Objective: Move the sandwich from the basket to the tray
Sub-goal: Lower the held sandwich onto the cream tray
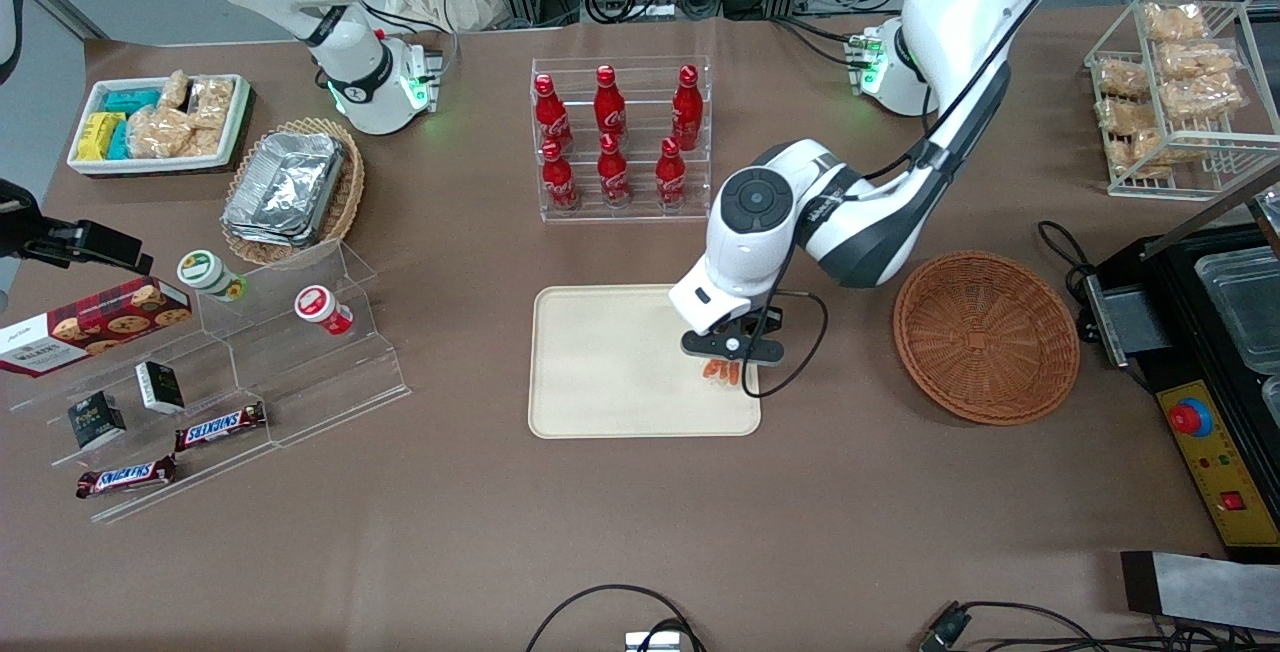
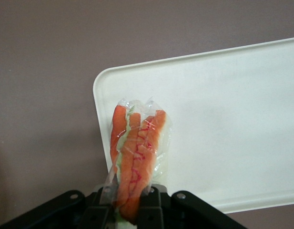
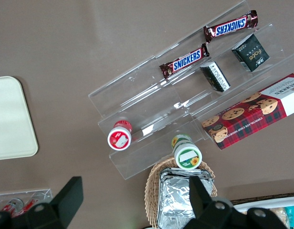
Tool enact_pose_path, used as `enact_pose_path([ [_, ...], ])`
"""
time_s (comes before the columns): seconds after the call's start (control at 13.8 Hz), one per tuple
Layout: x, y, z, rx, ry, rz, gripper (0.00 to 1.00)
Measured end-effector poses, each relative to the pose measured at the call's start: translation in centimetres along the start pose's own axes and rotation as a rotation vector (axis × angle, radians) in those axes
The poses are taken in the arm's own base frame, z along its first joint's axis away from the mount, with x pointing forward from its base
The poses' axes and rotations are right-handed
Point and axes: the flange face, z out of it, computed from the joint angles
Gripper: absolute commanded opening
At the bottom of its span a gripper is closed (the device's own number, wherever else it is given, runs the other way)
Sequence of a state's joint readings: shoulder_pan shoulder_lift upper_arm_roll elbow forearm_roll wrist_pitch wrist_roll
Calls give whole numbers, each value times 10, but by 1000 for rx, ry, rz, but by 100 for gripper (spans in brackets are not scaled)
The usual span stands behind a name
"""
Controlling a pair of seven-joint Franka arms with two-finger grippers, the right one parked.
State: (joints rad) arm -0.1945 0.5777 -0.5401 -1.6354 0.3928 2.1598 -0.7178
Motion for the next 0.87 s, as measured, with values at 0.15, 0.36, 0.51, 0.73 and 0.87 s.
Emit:
enact_pose_path([
  [0.15, 2, 2, 12, 5, -7, 3, 8],
  [0.36, 4, 2, 23, -2, -13, 3, 8],
  [0.51, 3, 3, 30, -6, -19, 4, 8],
  [0.73, 2, 4, 44, -6, -40, 5, 8],
  [0.87, 1, 3, 52, 2, -44, 10, 8],
])
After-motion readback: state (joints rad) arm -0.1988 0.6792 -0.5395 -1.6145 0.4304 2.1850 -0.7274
